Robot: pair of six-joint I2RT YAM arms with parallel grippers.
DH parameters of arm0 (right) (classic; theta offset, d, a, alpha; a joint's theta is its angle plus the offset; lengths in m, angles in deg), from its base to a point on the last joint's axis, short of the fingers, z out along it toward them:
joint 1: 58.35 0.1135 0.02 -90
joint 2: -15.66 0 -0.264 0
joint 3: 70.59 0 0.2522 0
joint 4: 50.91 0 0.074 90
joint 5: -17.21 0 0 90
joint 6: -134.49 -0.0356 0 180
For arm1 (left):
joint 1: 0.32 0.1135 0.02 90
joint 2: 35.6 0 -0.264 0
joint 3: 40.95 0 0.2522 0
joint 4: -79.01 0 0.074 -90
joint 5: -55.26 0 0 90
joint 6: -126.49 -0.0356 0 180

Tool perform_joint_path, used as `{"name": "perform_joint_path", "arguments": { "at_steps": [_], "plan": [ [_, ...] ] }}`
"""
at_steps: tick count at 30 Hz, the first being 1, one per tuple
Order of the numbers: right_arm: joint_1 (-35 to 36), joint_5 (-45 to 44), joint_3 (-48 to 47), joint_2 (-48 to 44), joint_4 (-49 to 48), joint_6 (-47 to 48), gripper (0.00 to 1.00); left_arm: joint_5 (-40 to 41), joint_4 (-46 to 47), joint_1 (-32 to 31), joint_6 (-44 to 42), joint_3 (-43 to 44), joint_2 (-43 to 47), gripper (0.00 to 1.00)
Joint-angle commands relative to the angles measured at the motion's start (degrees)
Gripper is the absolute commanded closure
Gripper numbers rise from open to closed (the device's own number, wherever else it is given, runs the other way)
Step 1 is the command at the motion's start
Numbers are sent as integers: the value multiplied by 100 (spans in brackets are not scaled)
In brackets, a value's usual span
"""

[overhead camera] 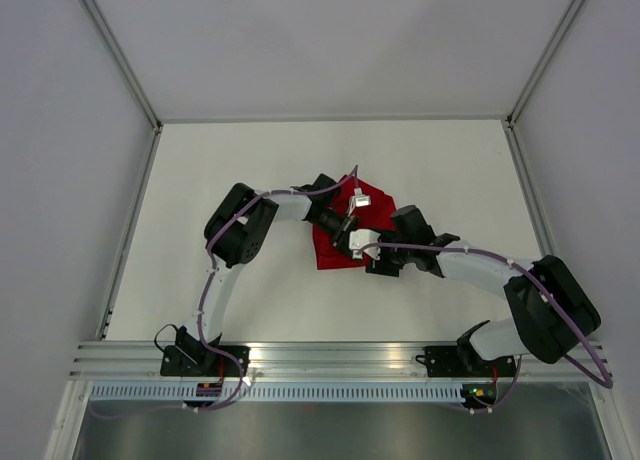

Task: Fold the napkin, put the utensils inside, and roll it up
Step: Roll the napkin with the utensil

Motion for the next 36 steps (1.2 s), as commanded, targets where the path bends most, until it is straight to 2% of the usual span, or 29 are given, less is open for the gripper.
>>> {"name": "perform_joint_path", "arguments": {
  "at_steps": [1,9,15,21,23,24,28,32,36],
  "plan": [
    [280,-19,72,-29,-207,136,31,266,-249,35,-123,55,-308,98],
    [606,-186,-244,524,-40,189,32,178,-337,53,-149,90,-388,98],
    [606,-274,-429,849,75,268,37,126,-451,71,-211,142,-432,98],
    [606,-230,-657,1157,584,408,52,47,-644,123,-334,195,-449,98],
    [606,-125,-797,1289,891,461,58,29,-697,132,-396,222,-449,98],
    [597,-90,-850,1333,1136,479,65,29,-732,141,-404,239,-441,98],
    [597,69,-1262,1649,1743,426,72,38,-785,158,-440,231,-353,98],
    [501,385,-1614,2000,2350,417,78,117,-785,167,-413,204,-151,91],
    [334,710,-2089,2352,3018,488,81,327,-776,176,-308,178,95,72]
  ]
}}
